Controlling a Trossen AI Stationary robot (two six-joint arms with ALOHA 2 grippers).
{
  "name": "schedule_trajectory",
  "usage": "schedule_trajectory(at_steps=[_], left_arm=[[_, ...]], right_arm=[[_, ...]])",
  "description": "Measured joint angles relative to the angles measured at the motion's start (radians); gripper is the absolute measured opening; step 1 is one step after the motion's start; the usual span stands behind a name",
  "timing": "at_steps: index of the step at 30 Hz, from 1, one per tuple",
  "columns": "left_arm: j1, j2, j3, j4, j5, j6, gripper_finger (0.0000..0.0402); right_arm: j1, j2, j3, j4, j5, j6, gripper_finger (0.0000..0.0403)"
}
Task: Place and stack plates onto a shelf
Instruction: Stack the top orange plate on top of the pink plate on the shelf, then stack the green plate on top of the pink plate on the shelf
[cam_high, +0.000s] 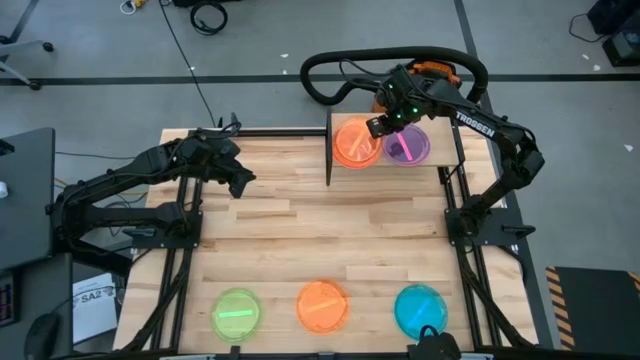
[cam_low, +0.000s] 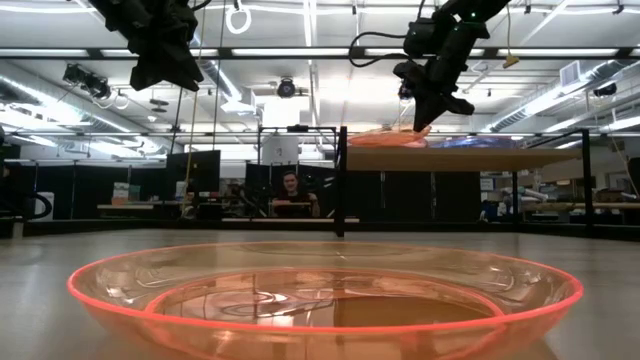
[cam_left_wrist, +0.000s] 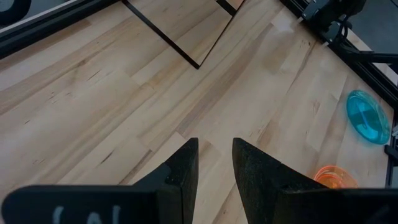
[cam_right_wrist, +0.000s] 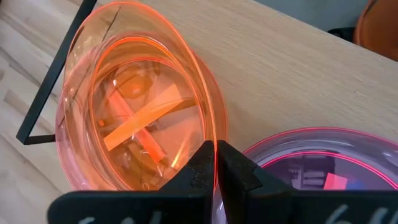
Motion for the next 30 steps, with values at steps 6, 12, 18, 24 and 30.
schedule_trajectory(at_steps=[6,12,18,24,30], left_arm=[[0.0,0.0,0.0,0.0,0.0,0.0,0.0105],[0.0,0.0,0.0,0.0,0.0,0.0,0.0105],[0.0,0.0,0.0,0.0,0.0,0.0,0.0105],[0.0,0.0,0.0,0.0,0.0,0.0,0.0105],[0.0,0.0,0.0,0.0,0.0,0.0,0.0105]], right_arm=[[0.0,0.0,0.0,0.017,0.0,-0.001,0.0024],[0.0,0.0,0.0,0.031,-0.001,-0.003,0.0025],[0.0,0.0,0.0,0.031,-0.003,-0.003,0.0032],[0.0,0.0,0.0,0.031,-0.003,-0.001,0.0071],[0.0,0.0,0.0,0.031,-0.003,0.0,0.0113]])
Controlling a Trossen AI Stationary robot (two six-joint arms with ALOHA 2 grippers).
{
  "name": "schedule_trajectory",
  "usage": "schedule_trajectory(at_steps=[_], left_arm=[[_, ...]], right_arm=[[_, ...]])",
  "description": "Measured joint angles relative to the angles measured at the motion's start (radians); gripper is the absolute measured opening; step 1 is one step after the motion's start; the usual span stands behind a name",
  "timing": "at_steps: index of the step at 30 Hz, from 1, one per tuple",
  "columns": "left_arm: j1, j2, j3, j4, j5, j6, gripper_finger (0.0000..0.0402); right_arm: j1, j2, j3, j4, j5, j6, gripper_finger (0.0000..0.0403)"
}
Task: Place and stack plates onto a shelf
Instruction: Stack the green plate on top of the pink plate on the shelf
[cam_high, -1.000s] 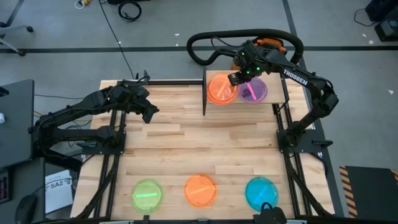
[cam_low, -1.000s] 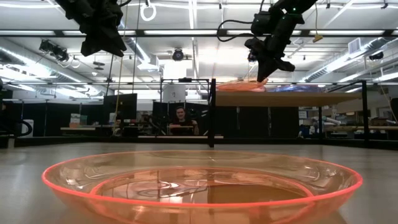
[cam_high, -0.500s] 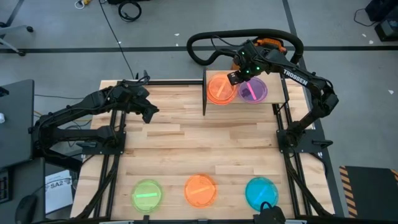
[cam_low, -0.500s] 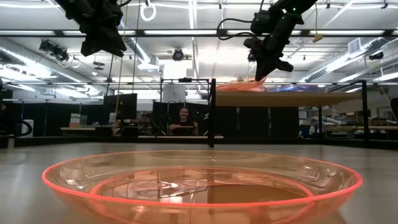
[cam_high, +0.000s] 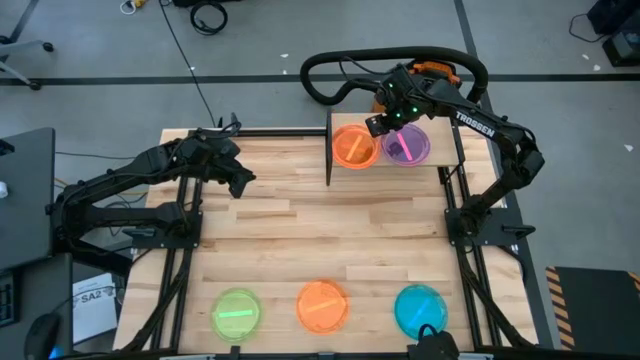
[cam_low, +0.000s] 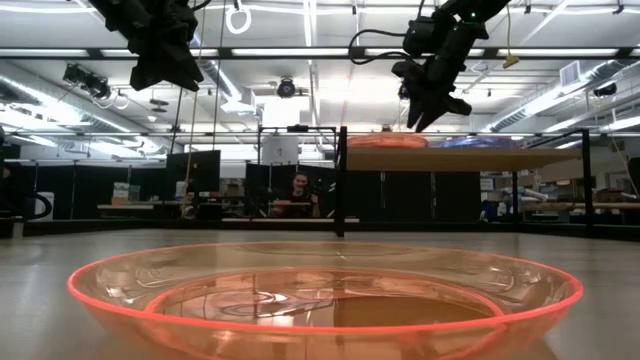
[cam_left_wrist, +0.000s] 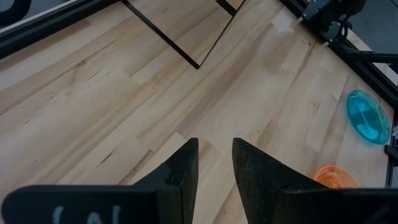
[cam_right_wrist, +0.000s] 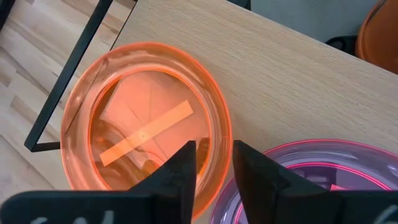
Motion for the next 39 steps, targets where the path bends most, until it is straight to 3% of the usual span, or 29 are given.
schedule_trajectory(at_steps=[7,22,30,39], left_arm=[[0.0,0.0,0.0,0.0,0.0,0.0,0.0105],[-0.022,0.0,0.0,-0.018,0.0,0.021,0.0105],[-0.148,0.0,0.0,-0.184,0.001,0.011,0.0105],[-0.329,0.0,0.0,-0.251,0.001,-0.188,0.0105]], right_arm=[[0.0,0.0,0.0,0.0,0.0,0.0,0.0136],[0.005,0.0,0.0,-0.009,0.0,0.005,0.0137],[0.058,0.0,0.0,-0.066,0.0,0.005,0.0135],[0.165,0.0,0.0,-0.067,0.014,0.005,0.0135]])
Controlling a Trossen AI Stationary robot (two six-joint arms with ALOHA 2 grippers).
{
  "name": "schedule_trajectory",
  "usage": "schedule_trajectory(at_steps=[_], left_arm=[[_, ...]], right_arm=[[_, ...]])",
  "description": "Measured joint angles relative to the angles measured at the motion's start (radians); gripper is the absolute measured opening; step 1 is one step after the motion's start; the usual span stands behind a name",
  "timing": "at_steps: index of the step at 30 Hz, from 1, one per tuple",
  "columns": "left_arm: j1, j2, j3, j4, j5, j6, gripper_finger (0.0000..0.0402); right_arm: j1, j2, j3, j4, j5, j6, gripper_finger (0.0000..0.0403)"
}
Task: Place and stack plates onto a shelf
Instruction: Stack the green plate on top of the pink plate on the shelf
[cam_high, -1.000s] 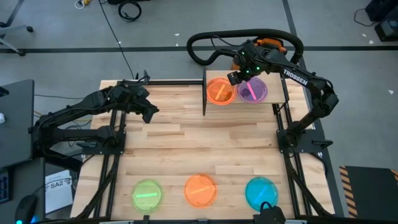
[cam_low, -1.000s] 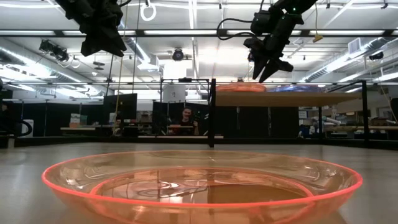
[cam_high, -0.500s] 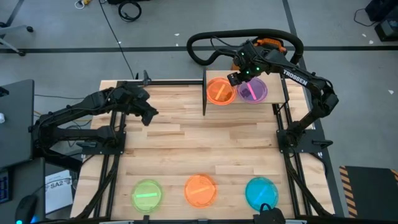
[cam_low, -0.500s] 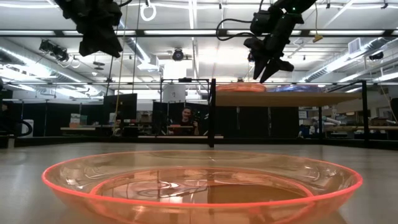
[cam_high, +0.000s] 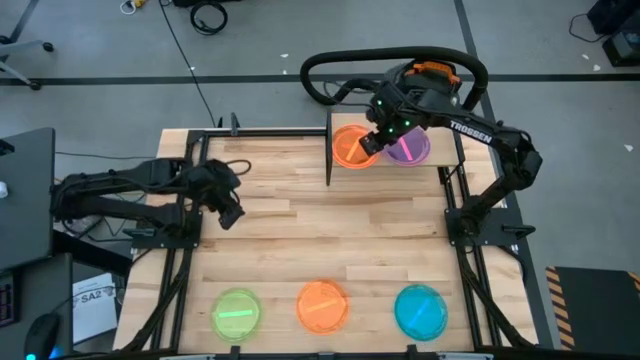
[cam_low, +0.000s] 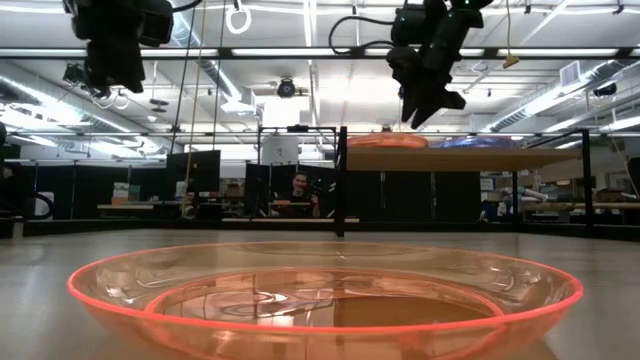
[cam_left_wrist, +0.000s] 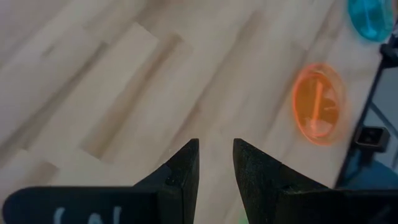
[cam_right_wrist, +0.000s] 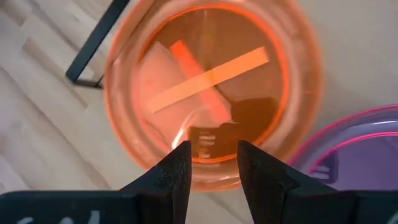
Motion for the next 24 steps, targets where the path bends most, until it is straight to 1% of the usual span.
schedule_trajectory(at_steps=[8,15,20,24], left_arm=[[-0.176,0.0,0.0,-0.003,-0.027,-0.19,0.0105],[-0.343,0.008,0.0,-0.003,-0.056,-0.32,0.0105],[-0.46,0.062,0.0,-0.003,-0.102,-0.361,0.0105],[-0.544,0.142,0.0,0.0,-0.106,-0.367,0.0105]], right_arm=[[0.126,0.0,0.0,0.0,0.016,0.029,0.0135],[0.259,0.0,0.0,0.004,0.016,0.029,0.0135],[0.346,0.0,0.0,0.007,0.015,0.029,0.0135],[0.406,0.0,0.0,0.009,0.015,0.029,0.0135]])
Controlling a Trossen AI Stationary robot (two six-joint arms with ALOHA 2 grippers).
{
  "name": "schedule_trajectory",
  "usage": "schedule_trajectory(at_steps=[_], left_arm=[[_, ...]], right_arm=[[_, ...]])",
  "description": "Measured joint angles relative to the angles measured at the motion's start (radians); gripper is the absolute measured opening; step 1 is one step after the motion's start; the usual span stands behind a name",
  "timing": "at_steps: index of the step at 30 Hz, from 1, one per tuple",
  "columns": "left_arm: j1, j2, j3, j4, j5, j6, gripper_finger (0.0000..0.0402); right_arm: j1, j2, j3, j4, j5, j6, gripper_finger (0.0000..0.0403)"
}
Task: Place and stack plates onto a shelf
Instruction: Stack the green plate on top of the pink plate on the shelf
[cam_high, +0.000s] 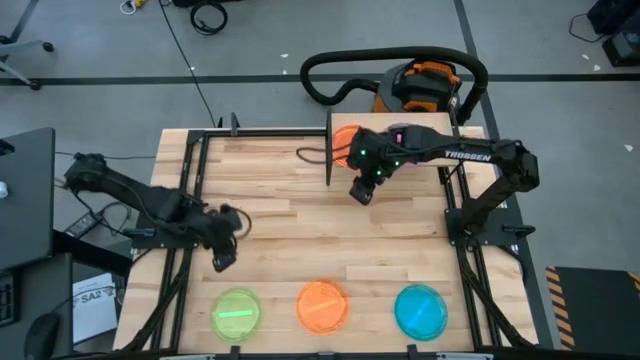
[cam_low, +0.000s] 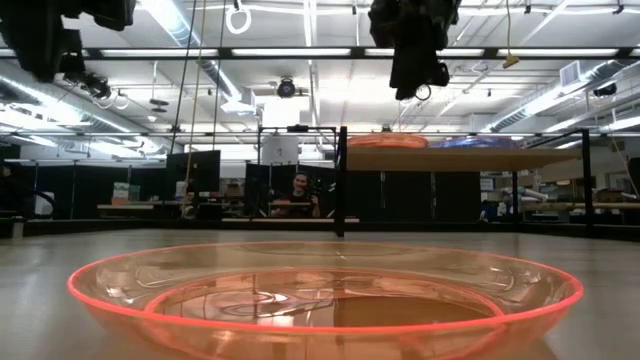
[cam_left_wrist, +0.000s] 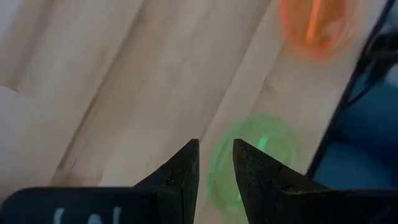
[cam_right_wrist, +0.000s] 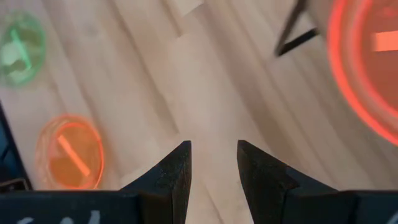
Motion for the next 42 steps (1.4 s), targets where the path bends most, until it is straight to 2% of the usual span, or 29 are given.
schedule_trajectory(at_steps=[13,17,25,30,34,42], left_arm=[[-0.205,0.27,0.0,0.004,0.027,0.002,0.0105],[-0.25,0.321,0.0,0.019,0.078,0.057,0.0103],[-0.296,0.339,-0.051,0.095,0.117,0.091,0.0078],[-0.296,0.333,-0.185,0.309,0.24,0.043,0.0064],[-0.296,0.333,-0.257,0.477,0.264,-0.008,0.0057],[-0.295,0.333,-0.268,0.477,0.264,-0.027,0.0057]], right_arm=[[0.143,0.0,0.0,0.061,-0.001,0.0,0.0135],[0.165,0.0,0.0,0.088,-0.002,-0.002,0.0135],[0.183,0.0,0.0,0.115,-0.002,-0.003,0.0135],[0.182,0.0,0.0,0.115,-0.002,-0.003,0.0135],[0.182,0.0,0.0,0.116,-0.002,-0.004,0.0135],[0.182,0.0,0.0,0.116,-0.001,-0.011,0.0135]])
